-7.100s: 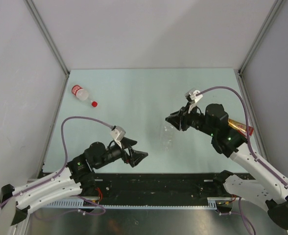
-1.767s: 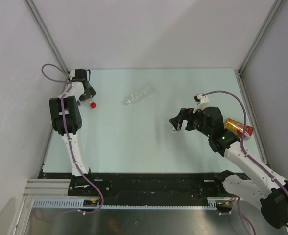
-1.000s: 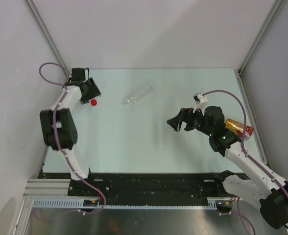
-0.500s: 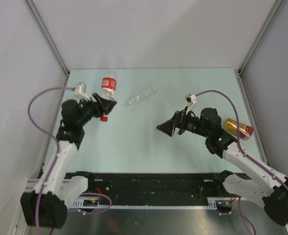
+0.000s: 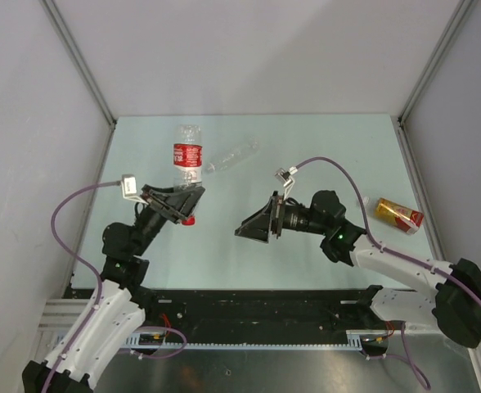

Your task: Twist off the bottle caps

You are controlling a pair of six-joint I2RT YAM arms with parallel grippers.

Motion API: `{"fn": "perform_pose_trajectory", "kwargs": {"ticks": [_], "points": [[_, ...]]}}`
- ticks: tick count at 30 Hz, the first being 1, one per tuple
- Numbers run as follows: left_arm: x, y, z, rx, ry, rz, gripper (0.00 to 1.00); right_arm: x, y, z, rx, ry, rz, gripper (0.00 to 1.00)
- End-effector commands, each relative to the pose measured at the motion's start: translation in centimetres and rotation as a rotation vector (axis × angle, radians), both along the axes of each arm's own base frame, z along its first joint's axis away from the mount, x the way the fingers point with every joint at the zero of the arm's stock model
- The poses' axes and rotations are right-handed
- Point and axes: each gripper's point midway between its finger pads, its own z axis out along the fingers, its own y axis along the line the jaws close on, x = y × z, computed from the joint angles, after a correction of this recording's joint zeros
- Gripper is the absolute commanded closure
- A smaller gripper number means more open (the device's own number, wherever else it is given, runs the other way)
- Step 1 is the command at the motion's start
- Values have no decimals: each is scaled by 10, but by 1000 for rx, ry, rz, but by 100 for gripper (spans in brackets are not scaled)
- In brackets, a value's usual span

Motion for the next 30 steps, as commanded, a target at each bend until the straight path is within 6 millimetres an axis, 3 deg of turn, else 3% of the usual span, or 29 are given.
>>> {"fn": "perform_pose_trajectory", "kwargs": {"ticks": [1, 7, 15, 25, 30], "points": [[-8, -4, 30, -121, -72, -3, 75, -11, 10, 37, 162, -28, 66, 1], [-18, -19, 47, -153, -107, -54, 77, -18, 24, 45, 246, -50, 133, 3], [-31, -57, 68, -128, -143, -186, 77, -35, 38, 57, 321, -129, 217, 13], [-45, -93, 80, -152, -155, -289, 84, -21, 35, 63, 287, -209, 106, 18], [-52, -106, 80, -174, -153, -326, 89, -19, 28, 77, 313, -254, 65, 23]]}}
